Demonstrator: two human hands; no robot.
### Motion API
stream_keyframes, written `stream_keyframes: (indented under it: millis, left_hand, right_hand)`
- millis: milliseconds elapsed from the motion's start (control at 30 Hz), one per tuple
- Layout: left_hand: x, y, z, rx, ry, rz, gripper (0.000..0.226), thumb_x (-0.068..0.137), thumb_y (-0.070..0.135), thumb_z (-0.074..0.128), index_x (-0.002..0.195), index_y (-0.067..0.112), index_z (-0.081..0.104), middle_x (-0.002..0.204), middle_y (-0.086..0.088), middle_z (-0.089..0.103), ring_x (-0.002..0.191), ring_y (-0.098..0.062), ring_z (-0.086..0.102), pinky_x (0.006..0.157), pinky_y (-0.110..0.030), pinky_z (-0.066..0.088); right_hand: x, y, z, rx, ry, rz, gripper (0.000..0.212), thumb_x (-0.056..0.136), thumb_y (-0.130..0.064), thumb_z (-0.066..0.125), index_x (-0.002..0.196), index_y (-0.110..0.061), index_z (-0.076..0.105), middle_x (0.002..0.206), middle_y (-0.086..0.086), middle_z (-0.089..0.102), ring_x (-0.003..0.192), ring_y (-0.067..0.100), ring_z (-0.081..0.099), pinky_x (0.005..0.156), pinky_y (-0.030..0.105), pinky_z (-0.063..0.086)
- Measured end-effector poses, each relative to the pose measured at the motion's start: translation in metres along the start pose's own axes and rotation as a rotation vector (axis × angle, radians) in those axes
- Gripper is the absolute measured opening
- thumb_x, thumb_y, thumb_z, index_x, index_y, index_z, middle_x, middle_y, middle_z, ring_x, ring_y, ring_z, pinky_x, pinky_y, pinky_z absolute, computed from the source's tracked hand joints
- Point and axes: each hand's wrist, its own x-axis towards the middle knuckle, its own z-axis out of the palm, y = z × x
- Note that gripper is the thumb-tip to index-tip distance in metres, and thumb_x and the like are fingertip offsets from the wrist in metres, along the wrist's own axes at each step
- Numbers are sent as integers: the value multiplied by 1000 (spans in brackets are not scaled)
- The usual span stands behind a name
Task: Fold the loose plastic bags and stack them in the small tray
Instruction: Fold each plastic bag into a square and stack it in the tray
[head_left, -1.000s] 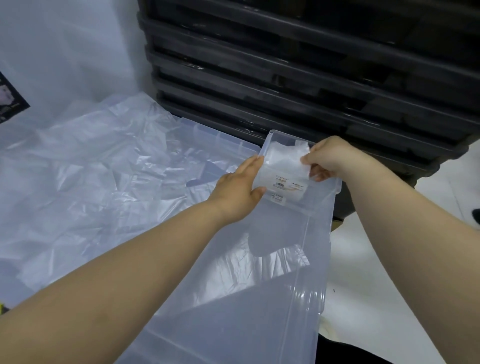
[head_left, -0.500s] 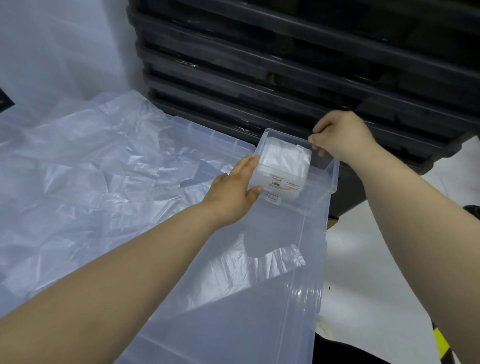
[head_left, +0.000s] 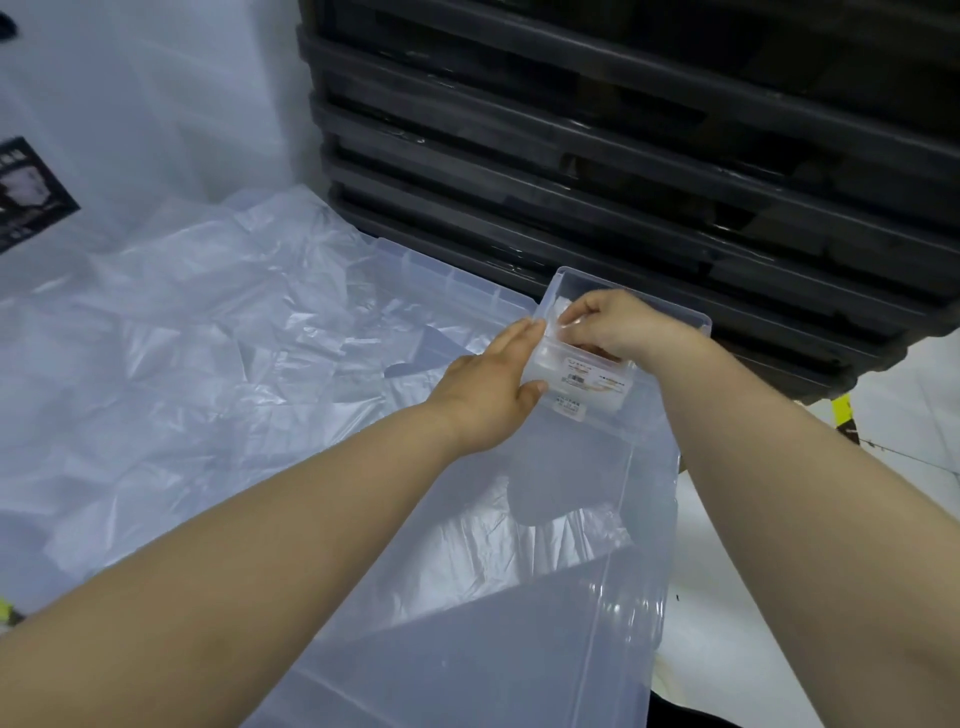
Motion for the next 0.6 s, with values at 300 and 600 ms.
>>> stream_keyframes:
  millis: [300,600]
  left_hand:
    - [-9,1,-7,-47,26,-6,64,97,29,43,148,29,4,155,10,6,133,-25,33,109,-38,29]
    - [-119,-41,-23,272,-2,31,47,93,47,37,132,24,47,141,9,41,129,-7,38,99,-14,25]
  right_hand:
    - [-25,-8,-3,133,84,-44,27,96,-14,44,121,-12,54,102,4,61,85,13,56,78,25,44]
    - [-112,-8,59,-123,104,-460,25,89,-16,58,114,-11,61,111,3,62,98,14,54,82,17,36]
